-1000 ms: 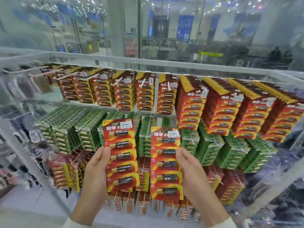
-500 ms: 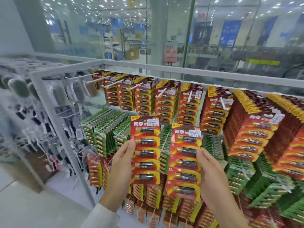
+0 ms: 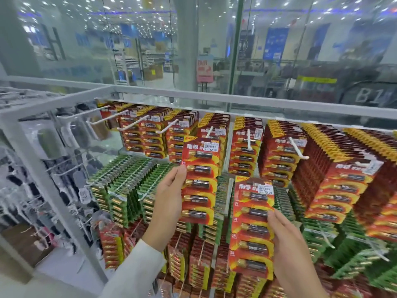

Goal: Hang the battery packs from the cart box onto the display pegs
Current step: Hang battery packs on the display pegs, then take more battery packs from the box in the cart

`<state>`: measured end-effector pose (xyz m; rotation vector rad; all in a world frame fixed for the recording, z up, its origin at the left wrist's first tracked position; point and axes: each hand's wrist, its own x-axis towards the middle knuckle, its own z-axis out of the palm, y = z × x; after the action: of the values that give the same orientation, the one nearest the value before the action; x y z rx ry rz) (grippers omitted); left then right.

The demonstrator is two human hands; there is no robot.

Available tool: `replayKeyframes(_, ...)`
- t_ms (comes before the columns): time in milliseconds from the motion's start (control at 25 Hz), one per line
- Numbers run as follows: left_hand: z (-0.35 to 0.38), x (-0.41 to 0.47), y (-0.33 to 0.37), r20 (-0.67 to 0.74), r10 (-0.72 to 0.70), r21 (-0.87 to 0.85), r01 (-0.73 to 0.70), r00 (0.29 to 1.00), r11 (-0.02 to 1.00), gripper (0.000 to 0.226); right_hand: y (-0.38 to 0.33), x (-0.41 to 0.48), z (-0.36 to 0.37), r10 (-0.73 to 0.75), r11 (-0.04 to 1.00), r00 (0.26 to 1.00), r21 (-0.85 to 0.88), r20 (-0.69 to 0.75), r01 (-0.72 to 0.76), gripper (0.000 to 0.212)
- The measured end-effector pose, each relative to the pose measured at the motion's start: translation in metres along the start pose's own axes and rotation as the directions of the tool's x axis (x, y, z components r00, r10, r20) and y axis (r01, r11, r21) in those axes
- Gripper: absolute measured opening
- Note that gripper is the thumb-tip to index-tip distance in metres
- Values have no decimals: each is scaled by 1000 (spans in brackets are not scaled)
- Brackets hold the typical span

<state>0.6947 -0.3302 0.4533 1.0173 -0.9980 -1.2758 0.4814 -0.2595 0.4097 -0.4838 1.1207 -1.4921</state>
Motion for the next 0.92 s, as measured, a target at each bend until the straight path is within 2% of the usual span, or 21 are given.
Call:
replayKeyframes(240, -2, 21, -6, 47, -19, 9, 19, 999, 1000, 33, -3, -6, 3, -36, 999, 998, 4, -54, 37, 56)
replayKeyframes(360, 3, 37, -9, 66, -39, 37, 37, 997, 999, 35, -18, -13, 6, -132, 991, 989, -10, -59, 132, 72)
replayKeyframes(400, 7, 43, -10, 60, -49, 39, 47, 997, 998, 35, -26, -16, 6, -154, 988, 985, -24, -80, 152, 71)
replayKeyframes(440, 10, 49, -10, 51, -55, 42, 53, 997, 998, 34, -36, -22, 7, -174, 985, 980, -23, -94, 173, 57)
replayKeyframes(520, 17, 61, -10, 31, -63, 54, 61, 998, 997, 33, -54, -27, 2, -213, 977, 968, -20, -132, 212, 13)
replayKeyframes(640, 25, 78, -11, 28, -38, 80, 36, 999, 996, 35, -65, -18, -14, -287, 957, 944, -85, -165, 276, 8)
replayKeyframes(760, 25, 103, -31, 32, -18, 119, 14, 999, 993, 71, -69, -15, -10, -327, 943, 929, -128, -174, 308, 34)
replayKeyframes(800, 26, 109, -37, 42, -11, 128, 6, 999, 992, 74, -70, -15, -16, -327, 943, 932, -116, -157, 311, 25)
replayKeyframes(840, 28, 109, -37, 51, -2, 121, -5, 999, 993, 66, -71, -17, -16, -322, 945, 936, -101, -141, 310, 12)
replayKeyframes(920, 34, 99, -23, 36, 14, 105, -18, 999, 994, 40, -71, -18, -18, -314, 948, 938, -109, -147, 300, 9)
